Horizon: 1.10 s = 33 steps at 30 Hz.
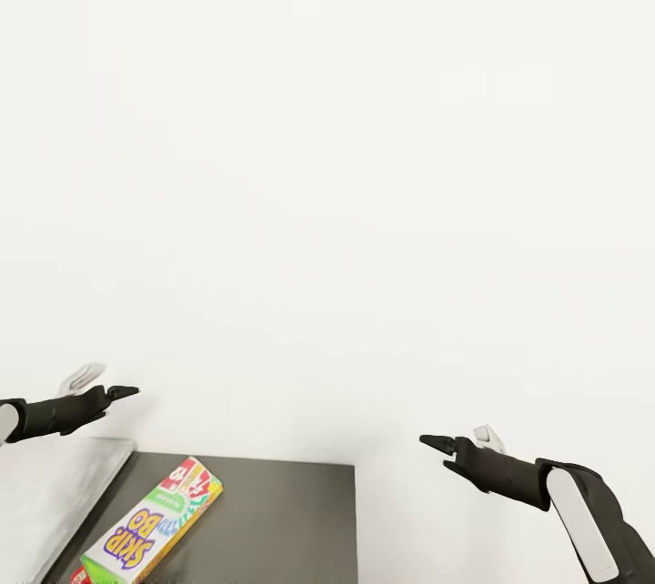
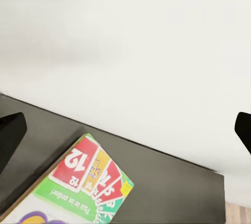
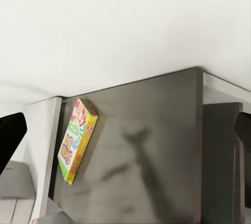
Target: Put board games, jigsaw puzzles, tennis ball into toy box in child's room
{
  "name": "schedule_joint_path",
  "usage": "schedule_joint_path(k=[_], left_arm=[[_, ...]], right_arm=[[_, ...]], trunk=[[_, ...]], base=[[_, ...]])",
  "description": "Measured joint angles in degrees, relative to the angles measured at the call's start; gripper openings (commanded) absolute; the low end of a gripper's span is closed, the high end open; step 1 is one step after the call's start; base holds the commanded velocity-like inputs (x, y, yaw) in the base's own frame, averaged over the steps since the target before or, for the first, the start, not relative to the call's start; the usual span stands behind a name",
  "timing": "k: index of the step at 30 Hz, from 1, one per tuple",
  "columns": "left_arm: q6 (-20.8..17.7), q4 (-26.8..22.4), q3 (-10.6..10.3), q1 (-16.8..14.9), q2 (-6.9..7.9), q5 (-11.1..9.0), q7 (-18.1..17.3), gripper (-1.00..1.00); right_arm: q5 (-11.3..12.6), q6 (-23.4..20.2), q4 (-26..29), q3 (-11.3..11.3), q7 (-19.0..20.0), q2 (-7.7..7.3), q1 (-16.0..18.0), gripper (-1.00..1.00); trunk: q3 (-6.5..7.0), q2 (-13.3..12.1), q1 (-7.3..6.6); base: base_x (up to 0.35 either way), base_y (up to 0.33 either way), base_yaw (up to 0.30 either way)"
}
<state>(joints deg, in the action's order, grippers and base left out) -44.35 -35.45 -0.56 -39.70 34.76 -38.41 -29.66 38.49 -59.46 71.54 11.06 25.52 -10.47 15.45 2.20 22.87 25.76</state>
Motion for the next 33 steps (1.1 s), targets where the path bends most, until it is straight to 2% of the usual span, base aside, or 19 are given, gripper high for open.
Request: schedule_joint_path(k=[25,29,33], left_arm=[[-0.03,0.01,-0.41,-0.01,-0.55,0.13,0.69,1.00],[-0.15,0.01,-0.46,-0.07,-1.26,1.21,4.74,1.00],[-0.35,0.02,-0.53,-0.08,-3.27,2.10,10.28,1.00]], right_arm=[[-0.06,0.07,0.01,0.01,-0.14,0.00,0.00,1.00],[-0.08,0.15,0.01,0.01,-0.17,0.00,0.00,1.00],[-0.08,0.16,-0.04,0.00,-0.18,0.00,0.00,1.00]], trunk=[[-0.75,0.00,0.00],[-0.75,0.00,0.00],[-0.75,0.00,0.00]], base=[[0.000,0.006,0.049],[0.000,0.000,0.000],[0.000,0.000,0.000]])
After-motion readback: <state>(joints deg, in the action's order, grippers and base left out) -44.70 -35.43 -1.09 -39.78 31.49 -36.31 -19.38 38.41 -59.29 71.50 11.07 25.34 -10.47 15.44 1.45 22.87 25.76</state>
